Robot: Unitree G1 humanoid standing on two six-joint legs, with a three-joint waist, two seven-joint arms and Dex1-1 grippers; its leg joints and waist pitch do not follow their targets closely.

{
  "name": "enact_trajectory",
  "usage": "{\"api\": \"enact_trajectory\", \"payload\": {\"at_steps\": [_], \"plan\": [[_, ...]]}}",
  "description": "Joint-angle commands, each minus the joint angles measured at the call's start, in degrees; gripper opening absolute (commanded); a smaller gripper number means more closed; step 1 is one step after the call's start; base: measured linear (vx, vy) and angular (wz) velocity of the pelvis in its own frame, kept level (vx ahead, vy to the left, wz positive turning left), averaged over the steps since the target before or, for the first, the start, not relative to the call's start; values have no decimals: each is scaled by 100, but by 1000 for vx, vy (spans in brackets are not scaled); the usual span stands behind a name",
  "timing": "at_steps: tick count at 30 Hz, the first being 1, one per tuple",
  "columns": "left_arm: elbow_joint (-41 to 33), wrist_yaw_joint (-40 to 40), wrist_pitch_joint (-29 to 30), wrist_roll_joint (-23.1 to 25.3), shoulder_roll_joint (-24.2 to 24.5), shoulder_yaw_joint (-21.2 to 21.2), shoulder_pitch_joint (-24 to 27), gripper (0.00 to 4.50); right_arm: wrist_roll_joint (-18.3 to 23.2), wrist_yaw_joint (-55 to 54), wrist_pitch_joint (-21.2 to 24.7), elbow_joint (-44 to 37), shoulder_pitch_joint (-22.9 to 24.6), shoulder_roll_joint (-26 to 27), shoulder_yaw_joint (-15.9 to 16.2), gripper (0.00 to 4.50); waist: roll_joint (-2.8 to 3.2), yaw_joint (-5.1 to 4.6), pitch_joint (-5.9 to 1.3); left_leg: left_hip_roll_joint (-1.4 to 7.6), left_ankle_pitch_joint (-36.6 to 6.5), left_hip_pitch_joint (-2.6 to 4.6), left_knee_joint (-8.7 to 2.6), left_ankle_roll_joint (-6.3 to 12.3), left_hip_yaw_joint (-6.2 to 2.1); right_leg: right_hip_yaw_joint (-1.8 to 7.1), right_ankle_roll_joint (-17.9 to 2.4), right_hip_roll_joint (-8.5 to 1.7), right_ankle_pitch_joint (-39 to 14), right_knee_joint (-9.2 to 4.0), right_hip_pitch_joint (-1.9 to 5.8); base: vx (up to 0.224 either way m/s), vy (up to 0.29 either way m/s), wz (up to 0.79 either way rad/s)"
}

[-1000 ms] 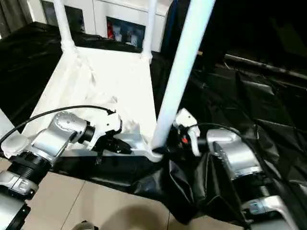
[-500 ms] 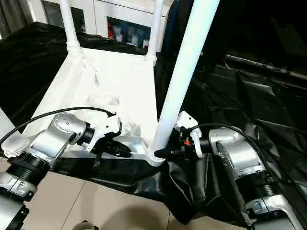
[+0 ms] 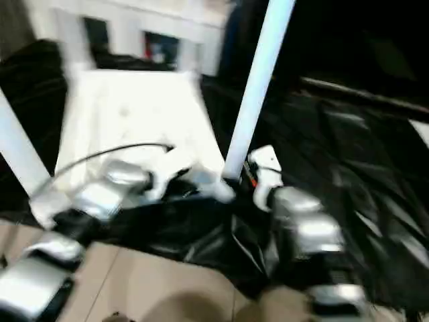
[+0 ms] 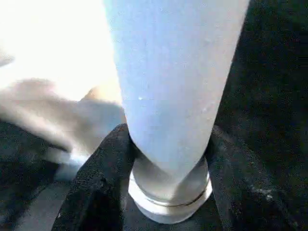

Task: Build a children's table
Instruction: Rotate leg to tighten

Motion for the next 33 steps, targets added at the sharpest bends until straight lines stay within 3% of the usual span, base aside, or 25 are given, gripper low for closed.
{"api": "enact_trajectory", "payload": {"at_steps": [1, 3, 5, 6, 7, 10, 12, 14, 21, 22, 23, 24, 25, 27, 31, 33], "plan": [[120, 455, 18, 33, -352, -65, -109, 0, 66, -713, 162, 415, -107, 371, -17, 193, 107, -46, -306, -95, -2766, 72, -386, -232, -47, 40, -297, -239, -3438, -677, 161, 0, 0, 0], [187, 560, -32, 117, -500, -170, -114, 0, 81, -1123, 55, 609, -271, 607, -117, 193, 137, -107, -309, -81, -2843, 62, -425, -243, -75, 25, -348, -226, -3162, -674, 168, 0, 0, 0], [297, 622, -136, 227, -645, -286, -134, 0, -91, -1206, -172, 718, -428, 828, 15, 193, 168, -162, -298, -79, -3057, 109, -437, -198, -88, 13, -429, -221, -2918, -715, 150, 0, 0, 0], [367, 646, -173, 262, -685, -317, -159, 0, -182, -1139, -263, 749, -476, 901, 115, 193, 159, -167, -305, -81, -3036, 98, -443, -182, -91, 9, -452, -221, -2830, -704, 174, 0, 0, 0], [367, 646, -173, 262, -685, -317, -159, 0, -182, -1139, -263, 749, -476, 901, 115, 228, 144, -165, -291, -90, -3028, 84, -451, -158, -83, 12, -459, -212, -2804, -706, 173, 0, 0, 0], [521, 698, -267, 294, -603, -292, -235, 0, -137, -901, -415, 773, -567, 964, 188, 262, 87, -144, -281, -110, -3011, 122, -427, -54, -63, 42, -473, -234, -2953, -727, 126, 0, 0, 0], [548, 698, -295, 312, -562, -277, -249, 0, -156, -884, -470, 809, -600, 928, 206, 285, 104, -147, -281, -102, -2953, 93, -441, -46, -70, 50, -478, -242, -2937, -717, 146, 0, 0, 0], [562, 639, -331, 313, -491, -255, -256, 0, -141, -725, -500, 776, -615, 832, 248, 297, 95, -137, -283, -105, -2953, 106, -435, -29, -59, 52, -474, -238, -2939, -725, 133, 0, 0, 0], [504, -233, -660, 256, 77, -242, -246, 0, 71, 1199, -385, 31, -414, -298, 505, 303, 71, -63, -327, -79, -2357, 40, -441, 106, -13, 128, -689, -223, -2186, -613, 228, 0, 0, 0], [490, -303, -707, 252, 121, -248, -237, 0, 76, 1350, -396, -29, -385, -407, 534, 303, 61, -49, -325, -75, -2333, 57, -425, 164, 15, 145, -730, -217, -2168, -616, 190, 0, 0, 0], [385, -589, -708, 209, 254, -273, -185, 0, 129, 1800, -386, -221, -279, -699, 605, 303, 103, -49, -342, -72, -2312, 64, -419, 156, 20, 160, -791, -224, -2189, -591, 180, 0, 0, 0], [241, -936, -782, 147, 386, -322, -114, 0, 174, 2137, -377, -375, -191, -931, 655, 303, 91, -39, -346, -71, -2288, 57, -418, 159, 22, 159, -788, -222, -2183, -605, 197, 0, 0, 0], [241, -936, -782, 147, 386, -322, -114, 0, 174, 2137, -377, -375, -191, -931, 655, 303, 72, -16, -369, -60, -2149, 41, -404, 207, 32, 170, -850, -225, -1998, -575, 222, 0, 0, 0], [-179, -1745, -912, -25, 676, -450, 77, 0, 257, 2782, -333, -656, -24, -1357, 757, 303, 100, 5, -384, -44, -1925, 24, -403, 215, 45, 175, -1014, -211, -1599, -522, 229, 0, 0, 0], [-749, -2554, -741, -258, 992, -609, 330, 0, 350, 3356, -263, -921, 133, -1701, 878, 303, 126, 57, -421, -27, -1436, 26, -375, 262, 67, 189, -1317, -185, -622, -385, 261, 55, -8, 0], [-1109, -2977, -576, -361, 1205, -723, 494, 0, 381, 3632, -192, -1028, 195, -1855, 952, 303, 134, 85, -433, -25, -1253, 71, -354, 304, 92, 193, -1483, -167, -211, -331, 246, 27, 3, 0]]}}
